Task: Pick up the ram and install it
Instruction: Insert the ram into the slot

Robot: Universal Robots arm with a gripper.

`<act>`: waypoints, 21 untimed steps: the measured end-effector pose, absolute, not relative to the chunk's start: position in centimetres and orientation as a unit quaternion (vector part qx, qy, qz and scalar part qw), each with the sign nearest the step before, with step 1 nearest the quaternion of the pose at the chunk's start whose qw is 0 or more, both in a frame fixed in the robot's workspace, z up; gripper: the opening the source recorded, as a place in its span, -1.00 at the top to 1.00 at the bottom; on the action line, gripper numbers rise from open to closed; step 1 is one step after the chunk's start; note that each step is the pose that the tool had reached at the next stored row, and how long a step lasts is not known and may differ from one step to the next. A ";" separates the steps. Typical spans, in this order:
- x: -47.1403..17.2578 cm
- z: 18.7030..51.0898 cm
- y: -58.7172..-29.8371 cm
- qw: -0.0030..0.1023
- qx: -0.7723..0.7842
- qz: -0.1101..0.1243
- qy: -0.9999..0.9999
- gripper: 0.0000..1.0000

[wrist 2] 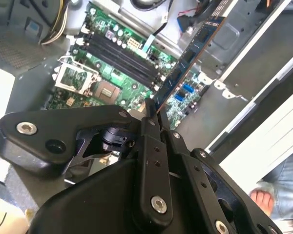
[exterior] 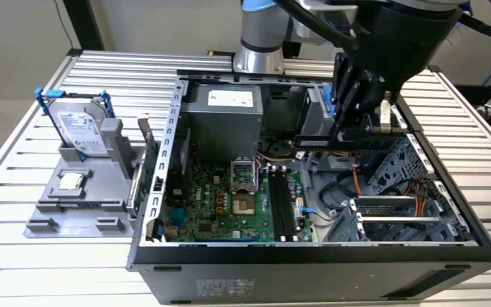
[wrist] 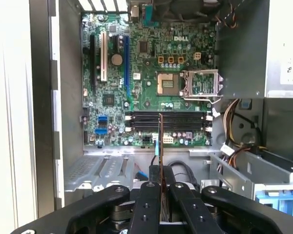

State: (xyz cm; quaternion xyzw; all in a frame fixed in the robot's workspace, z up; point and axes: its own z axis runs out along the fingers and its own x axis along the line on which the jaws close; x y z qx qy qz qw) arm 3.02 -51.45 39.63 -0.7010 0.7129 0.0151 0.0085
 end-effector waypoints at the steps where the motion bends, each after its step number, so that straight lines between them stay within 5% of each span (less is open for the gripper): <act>1: 3.3 39.6 -51.4 0.009 -0.701 0.015 0.713 1.00; 21: 3.5 39.6 -50.1 0.009 -0.700 0.015 0.714 1.00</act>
